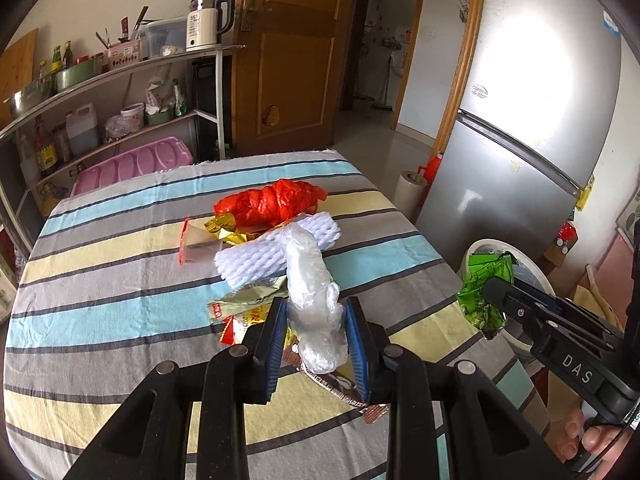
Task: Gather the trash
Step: 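Carry both bags over the bin and open both grippers to drop them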
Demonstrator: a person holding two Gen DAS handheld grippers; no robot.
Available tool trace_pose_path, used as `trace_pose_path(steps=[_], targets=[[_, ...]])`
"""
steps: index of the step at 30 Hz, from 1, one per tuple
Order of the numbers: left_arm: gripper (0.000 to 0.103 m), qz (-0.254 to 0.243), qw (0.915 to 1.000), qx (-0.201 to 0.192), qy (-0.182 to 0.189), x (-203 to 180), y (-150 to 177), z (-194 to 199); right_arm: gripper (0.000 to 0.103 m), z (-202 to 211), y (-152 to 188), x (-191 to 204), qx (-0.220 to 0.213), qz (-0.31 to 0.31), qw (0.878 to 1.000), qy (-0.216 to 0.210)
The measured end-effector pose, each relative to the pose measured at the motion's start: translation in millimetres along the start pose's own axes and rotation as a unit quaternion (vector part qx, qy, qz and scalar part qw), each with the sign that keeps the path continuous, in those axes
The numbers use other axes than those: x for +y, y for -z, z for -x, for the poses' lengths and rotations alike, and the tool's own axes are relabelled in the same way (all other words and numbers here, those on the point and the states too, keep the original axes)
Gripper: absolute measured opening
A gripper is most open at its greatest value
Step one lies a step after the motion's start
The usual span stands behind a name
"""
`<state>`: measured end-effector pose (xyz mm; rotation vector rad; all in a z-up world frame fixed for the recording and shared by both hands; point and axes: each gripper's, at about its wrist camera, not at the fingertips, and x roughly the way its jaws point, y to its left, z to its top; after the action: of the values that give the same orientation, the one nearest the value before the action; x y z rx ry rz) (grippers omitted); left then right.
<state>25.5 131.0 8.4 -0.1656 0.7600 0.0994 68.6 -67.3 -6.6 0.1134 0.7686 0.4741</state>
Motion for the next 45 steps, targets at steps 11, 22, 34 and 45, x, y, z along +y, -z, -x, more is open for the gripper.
trace_pose_path(steps=[11,22,34,45], targets=[[0.03,-0.058,0.9975,-0.002,0.04,-66.5,-10.5,-11.8,0.031,35.6,-3.7,-47.9,-0.034,-0.02,0.997,0.062],[0.03,-0.119,0.9896,0.006,0.08,-146.4,-17.2,-37.9,0.031,60.8,-3.5,-110.2,-0.045,-0.059,0.991,0.114],[0.03,-0.174,0.9778,0.037,0.11,-220.2,-5.4,-80.9,0.031,50.3,11.1,-172.6,-0.015,-0.093,0.981,0.168],[0.03,-0.172,0.9765,0.065,0.113,-234.6,-3.8,-111.9,0.034,31.6,22.0,-204.4,0.02,-0.118,0.974,0.195]])
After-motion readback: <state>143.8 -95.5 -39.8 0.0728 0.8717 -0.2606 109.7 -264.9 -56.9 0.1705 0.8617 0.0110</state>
